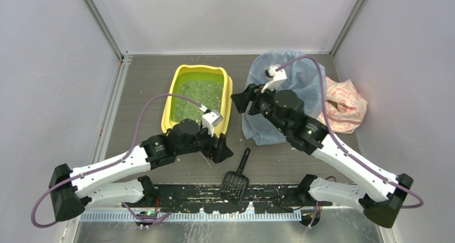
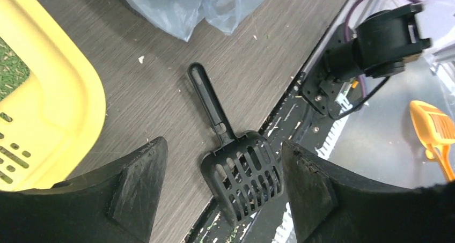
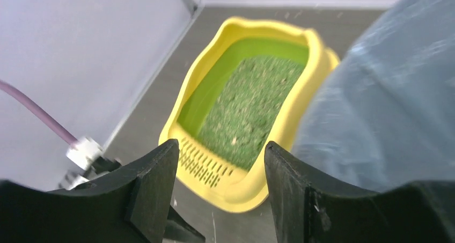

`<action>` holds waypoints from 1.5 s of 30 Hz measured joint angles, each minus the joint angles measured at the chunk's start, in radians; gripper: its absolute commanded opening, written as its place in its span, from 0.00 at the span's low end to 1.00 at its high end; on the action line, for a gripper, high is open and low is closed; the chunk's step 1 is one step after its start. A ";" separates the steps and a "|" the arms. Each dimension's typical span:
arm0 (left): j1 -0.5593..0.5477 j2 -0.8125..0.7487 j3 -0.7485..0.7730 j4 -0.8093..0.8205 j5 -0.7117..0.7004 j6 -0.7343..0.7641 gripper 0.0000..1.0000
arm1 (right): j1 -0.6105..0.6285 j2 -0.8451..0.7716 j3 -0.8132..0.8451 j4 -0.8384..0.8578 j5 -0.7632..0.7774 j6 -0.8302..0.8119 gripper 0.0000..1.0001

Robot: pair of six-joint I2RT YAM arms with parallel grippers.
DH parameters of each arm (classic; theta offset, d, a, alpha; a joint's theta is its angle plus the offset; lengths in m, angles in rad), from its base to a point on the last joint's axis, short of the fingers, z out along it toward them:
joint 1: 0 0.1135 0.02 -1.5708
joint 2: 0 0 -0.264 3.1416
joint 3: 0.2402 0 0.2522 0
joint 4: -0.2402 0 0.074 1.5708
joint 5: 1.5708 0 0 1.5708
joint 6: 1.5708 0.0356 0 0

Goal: Clean the litter box

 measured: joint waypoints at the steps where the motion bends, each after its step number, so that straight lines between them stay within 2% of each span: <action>1: -0.017 0.015 0.000 0.003 -0.017 -0.003 0.76 | -0.002 -0.030 -0.002 0.000 0.034 0.003 0.64; 7: -0.127 0.191 0.018 0.026 -0.231 -0.013 0.74 | -0.007 -0.146 -0.001 -0.001 0.135 0.009 0.64; 14: -0.244 0.536 0.208 -0.011 -0.488 -0.060 0.73 | -0.007 -0.159 -0.001 -0.038 0.151 0.010 0.64; 19: -0.265 0.656 0.307 -0.047 -0.596 -0.116 0.73 | -0.007 -0.179 -0.002 -0.068 0.154 0.007 0.64; 24: -0.269 0.711 0.351 -0.079 -0.630 -0.161 0.77 | -0.007 -0.215 -0.002 -0.091 0.165 -0.005 0.70; 29: -0.293 0.771 0.378 -0.101 -0.638 -0.196 0.79 | -0.007 -0.244 -0.017 -0.095 0.178 -0.010 0.71; 45: -0.325 0.819 0.385 -0.117 -0.589 -0.265 0.71 | -0.007 -0.252 -0.026 -0.106 0.183 -0.011 0.74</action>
